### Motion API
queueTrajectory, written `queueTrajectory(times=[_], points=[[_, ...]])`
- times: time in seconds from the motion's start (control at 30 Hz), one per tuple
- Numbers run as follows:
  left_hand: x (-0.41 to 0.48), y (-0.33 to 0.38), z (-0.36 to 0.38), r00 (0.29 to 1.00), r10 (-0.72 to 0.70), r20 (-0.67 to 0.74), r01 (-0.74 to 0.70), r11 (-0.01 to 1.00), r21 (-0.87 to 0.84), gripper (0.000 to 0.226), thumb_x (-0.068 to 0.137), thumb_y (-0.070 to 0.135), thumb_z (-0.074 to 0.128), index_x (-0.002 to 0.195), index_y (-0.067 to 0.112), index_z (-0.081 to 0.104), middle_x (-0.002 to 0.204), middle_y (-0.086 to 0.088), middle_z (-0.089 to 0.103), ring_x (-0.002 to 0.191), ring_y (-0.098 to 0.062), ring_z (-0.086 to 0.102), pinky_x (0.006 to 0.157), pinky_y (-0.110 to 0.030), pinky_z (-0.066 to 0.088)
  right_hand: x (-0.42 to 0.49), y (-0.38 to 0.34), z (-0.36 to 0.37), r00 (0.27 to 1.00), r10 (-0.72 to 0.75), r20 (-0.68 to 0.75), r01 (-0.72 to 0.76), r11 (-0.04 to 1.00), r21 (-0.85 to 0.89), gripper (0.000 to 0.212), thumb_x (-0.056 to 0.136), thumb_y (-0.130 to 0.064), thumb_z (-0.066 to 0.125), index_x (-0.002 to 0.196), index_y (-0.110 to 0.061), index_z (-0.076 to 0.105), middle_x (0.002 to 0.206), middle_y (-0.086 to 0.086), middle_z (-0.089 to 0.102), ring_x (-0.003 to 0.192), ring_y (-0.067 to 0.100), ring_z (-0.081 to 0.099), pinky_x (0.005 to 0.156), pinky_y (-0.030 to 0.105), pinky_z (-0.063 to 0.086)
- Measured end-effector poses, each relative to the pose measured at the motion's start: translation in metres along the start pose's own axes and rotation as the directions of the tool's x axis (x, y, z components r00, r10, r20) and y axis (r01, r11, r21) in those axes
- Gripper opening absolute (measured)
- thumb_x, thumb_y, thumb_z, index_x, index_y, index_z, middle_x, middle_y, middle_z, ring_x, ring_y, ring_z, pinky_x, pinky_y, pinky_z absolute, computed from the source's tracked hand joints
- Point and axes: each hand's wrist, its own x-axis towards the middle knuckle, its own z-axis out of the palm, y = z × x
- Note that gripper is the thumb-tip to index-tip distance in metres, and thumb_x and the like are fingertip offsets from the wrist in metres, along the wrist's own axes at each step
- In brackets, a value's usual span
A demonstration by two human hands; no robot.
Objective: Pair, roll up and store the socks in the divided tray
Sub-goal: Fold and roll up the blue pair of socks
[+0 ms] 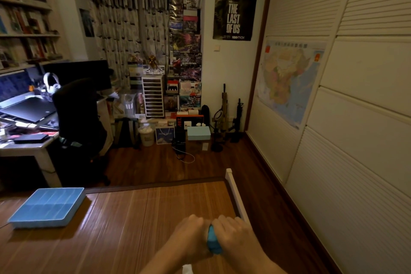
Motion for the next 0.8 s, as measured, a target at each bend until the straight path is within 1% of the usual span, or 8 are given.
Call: queueTrajectory(times=[0.07, 0.13, 0.2, 0.3, 0.43, 0.5, 0.63, 0.8], points=[[-0.003, -0.001, 0.004, 0.999, 0.026, -0.048, -0.029, 0.997, -0.066, 0.049, 0.088, 0.027, 0.076, 0.132, 0.028, 0.054, 0.130, 0.004, 0.065, 0.114, -0.006, 0.063, 0.100, -0.028, 0.054, -0.001, 0.003, -0.003, 0.996, 0.057, 0.071, -0.059, 0.998, 0.023, 0.040, 0.075, -0.046, 0.082, 0.105, -0.025, 0.068, 0.096, -0.009, 0.071, 0.084, 0.004, 0.069, 0.074, 0.018, 0.053], [-0.006, -0.006, 0.007, 0.991, 0.053, -0.123, -0.077, 0.976, -0.205, 0.071, 0.083, 0.029, 0.080, 0.143, 0.034, 0.043, 0.140, 0.012, 0.054, 0.121, -0.004, 0.057, 0.102, -0.028, 0.053, 0.001, 0.005, -0.004, 0.954, 0.206, 0.219, -0.249, 0.949, 0.192, 0.039, 0.089, -0.041, 0.070, 0.122, -0.023, 0.058, 0.115, -0.006, 0.067, 0.101, 0.009, 0.066, 0.085, 0.021, 0.050], [-0.009, -0.016, 0.010, 0.982, 0.044, -0.184, -0.120, 0.895, -0.429, 0.100, 0.075, 0.030, 0.086, 0.154, 0.036, 0.026, 0.146, 0.020, 0.039, 0.131, -0.004, 0.050, 0.106, -0.024, 0.050, 0.004, 0.006, -0.010, 0.838, 0.383, 0.390, -0.533, 0.731, 0.427, 0.036, 0.086, -0.038, 0.076, 0.116, -0.021, 0.062, 0.108, -0.004, 0.071, 0.091, 0.009, 0.068, 0.077, 0.023, 0.055], [-0.015, -0.027, 0.011, 0.996, 0.008, -0.094, -0.082, 0.572, -0.816, 0.107, 0.068, 0.032, 0.092, 0.152, 0.040, 0.027, 0.148, 0.019, 0.047, 0.133, -0.002, 0.052, 0.107, -0.021, 0.047, 0.005, 0.010, -0.015, 0.726, 0.390, 0.566, -0.678, 0.269, 0.684, 0.031, 0.078, -0.017, 0.084, 0.105, -0.012, 0.069, 0.085, 0.002, 0.075, 0.071, 0.014, 0.072, 0.067, 0.030, 0.061], [-0.018, -0.034, 0.026, 0.993, 0.094, 0.071, 0.060, 0.113, -0.992, 0.077, 0.085, 0.021, 0.084, 0.149, 0.013, 0.042, 0.141, -0.010, 0.063, 0.133, -0.030, 0.058, 0.107, -0.042, 0.050, 0.002, 0.008, -0.018, 0.683, 0.286, 0.672, -0.709, 0.042, 0.703, 0.043, 0.076, -0.021, 0.085, 0.114, -0.012, 0.068, 0.100, 0.010, 0.077, 0.085, 0.022, 0.075, 0.076, 0.035, 0.062], [-0.016, -0.031, 0.035, 0.992, 0.100, 0.082, 0.082, -0.003, -0.997, 0.067, 0.088, 0.017, 0.080, 0.144, 0.002, 0.047, 0.138, -0.020, 0.063, 0.131, -0.037, 0.059, 0.102, -0.042, 0.054, 0.002, 0.004, -0.018, 0.685, 0.225, 0.693, -0.697, -0.075, 0.713, 0.047, 0.075, -0.020, 0.085, 0.117, -0.009, 0.068, 0.101, 0.014, 0.075, 0.085, 0.026, 0.073, 0.075, 0.036, 0.060], [-0.014, -0.023, 0.049, 1.000, -0.008, 0.030, 0.029, -0.125, -0.992, 0.068, 0.078, 0.020, 0.089, 0.133, -0.004, 0.059, 0.131, -0.030, 0.064, 0.121, -0.043, 0.064, 0.091, -0.044, 0.058, -0.002, -0.005, -0.012, 0.655, 0.140, 0.743, -0.690, -0.291, 0.663, 0.047, 0.083, -0.008, 0.075, 0.127, 0.000, 0.060, 0.093, 0.020, 0.070, 0.076, 0.027, 0.069, 0.065, 0.033, 0.056], [-0.016, -0.023, 0.059, 0.996, -0.076, 0.036, 0.036, -0.006, -0.999, 0.045, 0.080, 0.034, 0.086, 0.113, 0.005, 0.076, 0.122, -0.032, 0.067, 0.115, -0.043, 0.063, 0.106, -0.057, 0.044, -0.007, -0.012, 0.006, 0.652, 0.177, 0.737, -0.657, -0.354, 0.666, 0.049, 0.077, -0.011, 0.080, 0.123, 0.001, 0.066, 0.098, 0.020, 0.071, 0.086, 0.028, 0.069, 0.069, 0.035, 0.056]])
